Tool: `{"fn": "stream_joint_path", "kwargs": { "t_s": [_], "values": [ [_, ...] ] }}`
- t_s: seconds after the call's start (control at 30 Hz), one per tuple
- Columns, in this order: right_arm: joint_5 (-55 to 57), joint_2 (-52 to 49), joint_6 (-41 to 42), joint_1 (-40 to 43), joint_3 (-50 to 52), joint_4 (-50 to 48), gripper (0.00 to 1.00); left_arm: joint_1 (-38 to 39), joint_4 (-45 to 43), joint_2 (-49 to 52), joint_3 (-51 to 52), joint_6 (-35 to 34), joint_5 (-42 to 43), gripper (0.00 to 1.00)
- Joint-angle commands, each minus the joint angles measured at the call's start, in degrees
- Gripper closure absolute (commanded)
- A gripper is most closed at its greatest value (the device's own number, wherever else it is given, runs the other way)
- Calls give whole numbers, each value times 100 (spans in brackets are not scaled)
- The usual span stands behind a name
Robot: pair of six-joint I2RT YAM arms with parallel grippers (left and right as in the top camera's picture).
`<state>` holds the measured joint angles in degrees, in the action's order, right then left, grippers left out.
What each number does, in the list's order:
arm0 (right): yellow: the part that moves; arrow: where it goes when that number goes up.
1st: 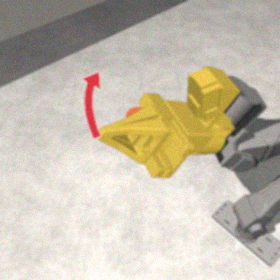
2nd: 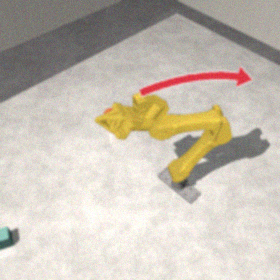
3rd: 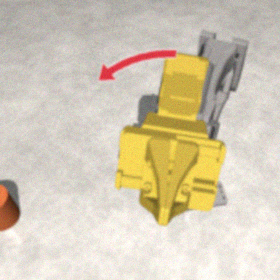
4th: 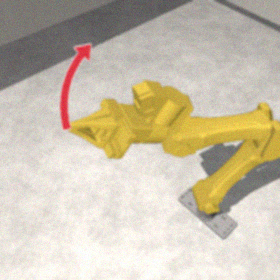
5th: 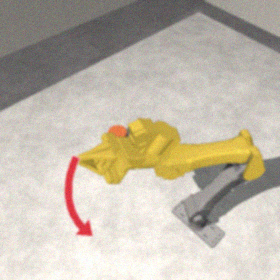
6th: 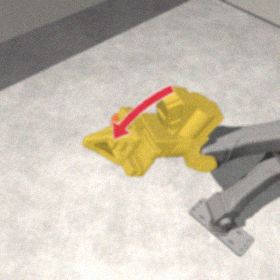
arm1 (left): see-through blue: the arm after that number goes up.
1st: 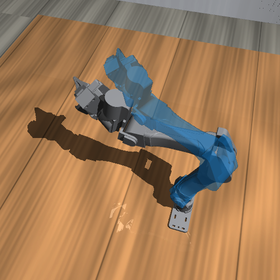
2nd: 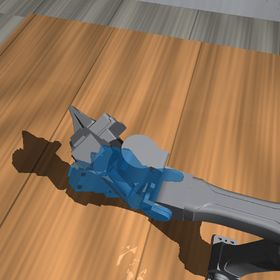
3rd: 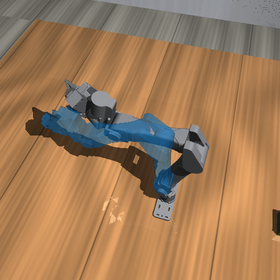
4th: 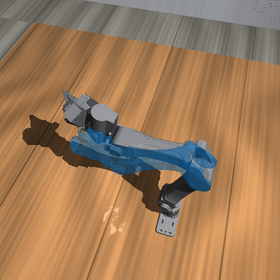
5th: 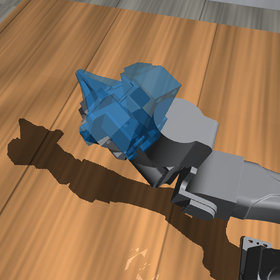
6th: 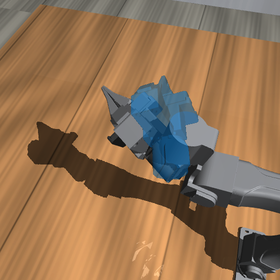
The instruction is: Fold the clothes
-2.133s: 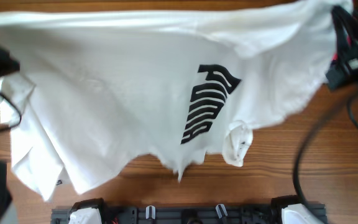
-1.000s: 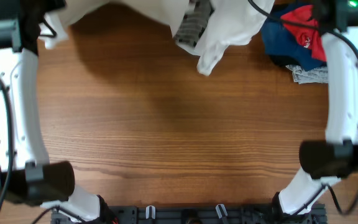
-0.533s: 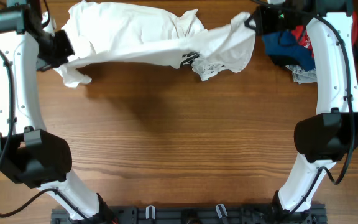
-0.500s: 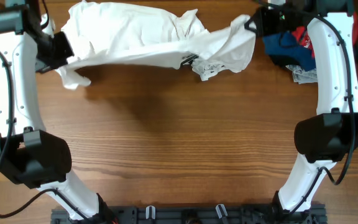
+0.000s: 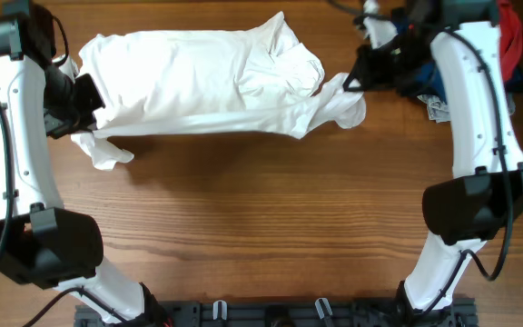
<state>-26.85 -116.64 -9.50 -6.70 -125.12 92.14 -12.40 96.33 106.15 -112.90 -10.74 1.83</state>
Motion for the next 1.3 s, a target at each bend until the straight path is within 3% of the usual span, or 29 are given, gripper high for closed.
{"fn": "stream_joint_path", "kwargs": {
  "t_s": [0.0,0.23,0.63,0.67,0.77,0.83,0.9,1.03,1.27],
  "values": [
    [426,160,420,-319,492,2,95,-68,20,-127,809,-59,-181,91],
    [595,179,568,-483,1749,-17,96,-61,-468,-125,2256,-219,-271,91],
    [804,179,968,-507,4238,-1274,96,-63,-1051,-125,2592,-348,-291,87],
    [804,179,968,-507,4336,-1377,91,-63,-1108,-125,2629,-348,-291,86],
    [804,186,946,-507,4358,-1447,45,-61,-1285,-125,2820,-348,-153,82],
    [804,201,942,-507,4321,-1506,28,-61,-1534,-125,3062,-393,15,81],
    [802,203,946,-509,4179,-1506,25,-63,-1963,-164,3383,-798,11,86],
    [800,212,925,-509,3679,-1405,24,-63,-2938,-557,4144,-1250,133,86],
    [730,223,802,-509,3259,-1598,13,-337,-3871,-1786,5412,-1530,90,72]
  ]
}}
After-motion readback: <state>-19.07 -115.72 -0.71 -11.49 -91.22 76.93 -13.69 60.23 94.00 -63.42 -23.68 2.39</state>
